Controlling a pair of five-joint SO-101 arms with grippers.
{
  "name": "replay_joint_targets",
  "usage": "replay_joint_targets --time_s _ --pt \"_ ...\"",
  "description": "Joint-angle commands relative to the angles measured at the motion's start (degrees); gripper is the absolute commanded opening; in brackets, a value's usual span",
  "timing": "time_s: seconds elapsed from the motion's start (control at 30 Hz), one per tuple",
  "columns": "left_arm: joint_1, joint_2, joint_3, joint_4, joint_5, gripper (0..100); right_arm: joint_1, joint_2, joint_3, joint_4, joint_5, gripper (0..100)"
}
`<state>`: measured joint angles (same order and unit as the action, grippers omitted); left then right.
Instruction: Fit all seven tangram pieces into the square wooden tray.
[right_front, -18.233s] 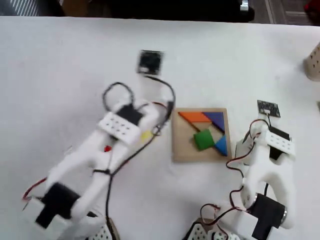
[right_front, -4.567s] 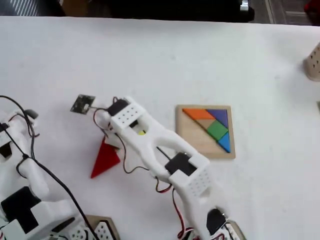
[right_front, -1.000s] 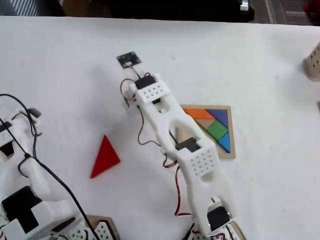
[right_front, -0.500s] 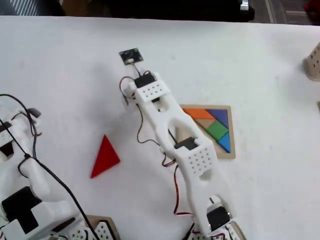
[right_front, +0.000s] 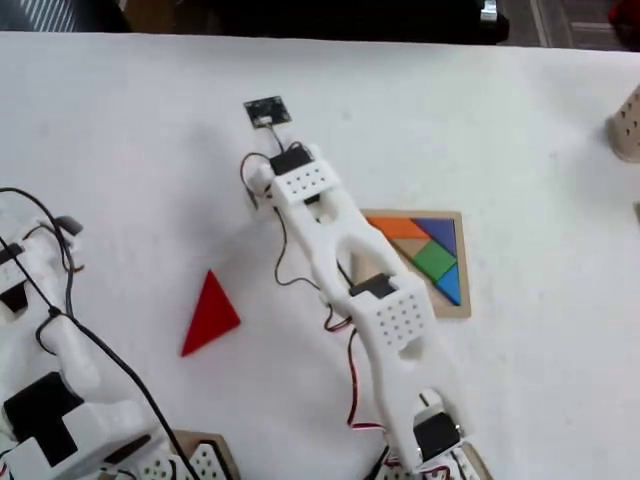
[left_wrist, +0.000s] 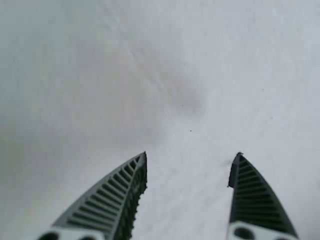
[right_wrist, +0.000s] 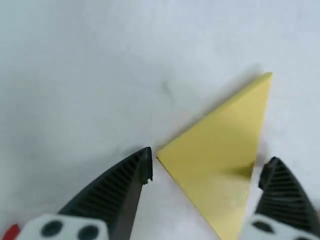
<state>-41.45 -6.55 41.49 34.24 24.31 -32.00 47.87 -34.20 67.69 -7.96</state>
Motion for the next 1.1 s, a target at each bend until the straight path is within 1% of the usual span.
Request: replay_joint_targets --time_s 0.0,0.37,0.43,0.6,0.67,0.83,1.07 --pt "1.2 -0.2 -1.5 -1.4 0.9 27 1.5 -0.7 -2.6 0.3 -0.3 27.2" --pt "1.2 -0.2 -1.5 -1.4 0.9 27 1.5 -0.7 -2.6 1.6 -0.3 26.4" --pt "1.2 -0.2 -1.5 -1.4 0.9 27 1.5 -0.9 -3.0 2.5 -0.3 23.1" --pt "1.2 -0.2 -1.5 -1.4 0.9 27 3.5 -0.8 -6.2 5.4 -0.3 10.5" --pt "1.2 -0.2 -1.5 -1.4 0.9 27 4.7 -0.8 -6.5 5.4 -0.3 8.3" --pt "1.2 -0.2 -1.5 -1.4 0.9 27 6.0 -1.3 -6.6 6.0 -0.3 8.7" --pt "1.2 -0.2 -1.5 -1.4 0.9 27 5.5 -2.0 -7.5 6.6 -0.3 8.8"
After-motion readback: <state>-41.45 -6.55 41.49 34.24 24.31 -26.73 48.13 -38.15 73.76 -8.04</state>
